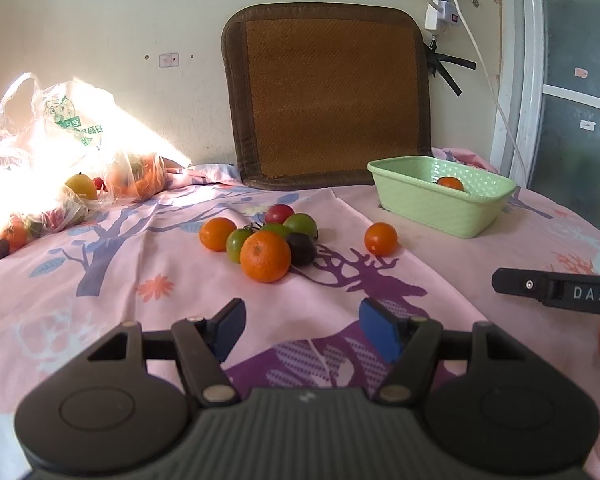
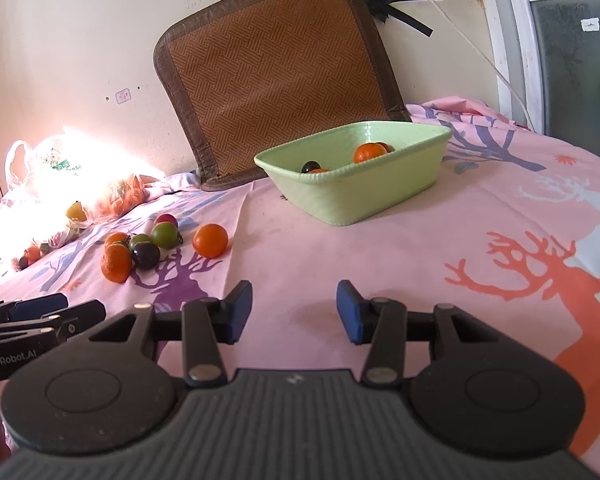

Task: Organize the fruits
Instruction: 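Withdraw both open grippers from the basket toward the remaining fruit, then grasp a mandarin orange with the left gripper while the right grasps an orange cherry tomato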

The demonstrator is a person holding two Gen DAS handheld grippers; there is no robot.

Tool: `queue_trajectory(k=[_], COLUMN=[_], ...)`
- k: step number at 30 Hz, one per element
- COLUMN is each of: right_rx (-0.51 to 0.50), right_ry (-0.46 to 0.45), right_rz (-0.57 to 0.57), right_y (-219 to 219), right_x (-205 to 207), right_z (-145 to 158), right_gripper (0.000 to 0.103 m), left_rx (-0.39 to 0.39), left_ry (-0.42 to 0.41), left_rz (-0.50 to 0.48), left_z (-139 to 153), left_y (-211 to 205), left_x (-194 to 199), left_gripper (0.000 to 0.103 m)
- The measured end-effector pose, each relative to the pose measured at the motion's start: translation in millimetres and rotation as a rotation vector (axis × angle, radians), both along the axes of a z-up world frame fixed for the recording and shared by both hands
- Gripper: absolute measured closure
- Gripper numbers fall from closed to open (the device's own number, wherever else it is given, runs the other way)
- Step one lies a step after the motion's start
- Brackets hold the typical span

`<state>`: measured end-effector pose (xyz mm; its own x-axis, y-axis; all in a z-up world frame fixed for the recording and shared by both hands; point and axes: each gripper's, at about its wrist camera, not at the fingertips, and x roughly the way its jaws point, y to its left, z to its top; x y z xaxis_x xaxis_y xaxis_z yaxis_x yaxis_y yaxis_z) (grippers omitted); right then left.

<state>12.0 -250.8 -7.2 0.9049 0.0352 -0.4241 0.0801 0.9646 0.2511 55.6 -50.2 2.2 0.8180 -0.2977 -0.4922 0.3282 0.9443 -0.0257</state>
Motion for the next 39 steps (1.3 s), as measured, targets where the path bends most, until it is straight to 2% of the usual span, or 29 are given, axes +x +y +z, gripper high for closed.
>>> queue_trajectory(k=[6, 14, 17, 19, 24, 27, 29, 31, 33, 35, 38, 39], right_rx=[0.007, 0.004, -0.013, -0.038, -0.111, -0.157, -0.156, -0.157, -0.143, -0.145, -0.154, -0.157], right_ry=[0.013, 0.044, 0.05, 0.052, 0.044, 0.05, 0.073, 0.093, 0.114, 0.118, 0.102, 0.095], right_rz=[0.022, 0.045, 0.078, 0.117, 0.235, 0.274, 0.298, 0.312, 0.331, 0.346, 0.365, 0.365], right_y=[-0.5, 0.0, 1.3, 4.9, 20.6, 31.6, 35.1, 37.1, 36.2, 38.0, 40.0, 39.2], right_x=[2.4, 7.1, 12.6, 21.4, 55.8, 78.7, 93.9, 105.2, 113.3, 115.3, 108.0, 103.0], right_z=[-0.8, -0.7, 2.0, 5.7, 17.0, 18.1, 16.6, 14.5, 11.8, 10.0, 12.2, 13.4], right_gripper=[0.054, 0.053, 0.053, 0.053, 0.053, 0.053, 0.053, 0.053, 0.051, 0.051, 0.074, 0.074], left_rx=[-0.018, -0.019, -0.068, -0.097, -0.093, -0.051, -0.061, -0.07, -0.08, -0.072, -0.073, -0.081], left_ry=[0.041, 0.052, 0.103, 0.136, 0.119, 0.135, 0.165, 0.183, 0.185, 0.179, 0.174, 0.176], left_rz=[-0.014, -0.024, -0.027, -0.029, 0.002, 0.006, 0.01, 0.016, 0.014, 0.01, 0.005, -0.007], left_z=[-1.8, -1.4, -0.6, 2.2, 21.5, 18.1, 12.2, 7.0, 3.0, 2.9, 5.9, 7.0], left_y=[1.4, 1.3, 9.0, 14.8, 22.4, 15.3, 13.5, 12.0, 11.0, 9.4, 8.0, 7.2], left_x=[5.8, 5.6, 14.5, 24.9, 57.9, 78.4, 89.4, 96.0, 98.5, 94.8, 81.8, 76.2], left_gripper=[0.038, 0.038, 0.038, 0.038, 0.038, 0.038, 0.038, 0.042, 0.057, 0.064, 0.064, 0.064])
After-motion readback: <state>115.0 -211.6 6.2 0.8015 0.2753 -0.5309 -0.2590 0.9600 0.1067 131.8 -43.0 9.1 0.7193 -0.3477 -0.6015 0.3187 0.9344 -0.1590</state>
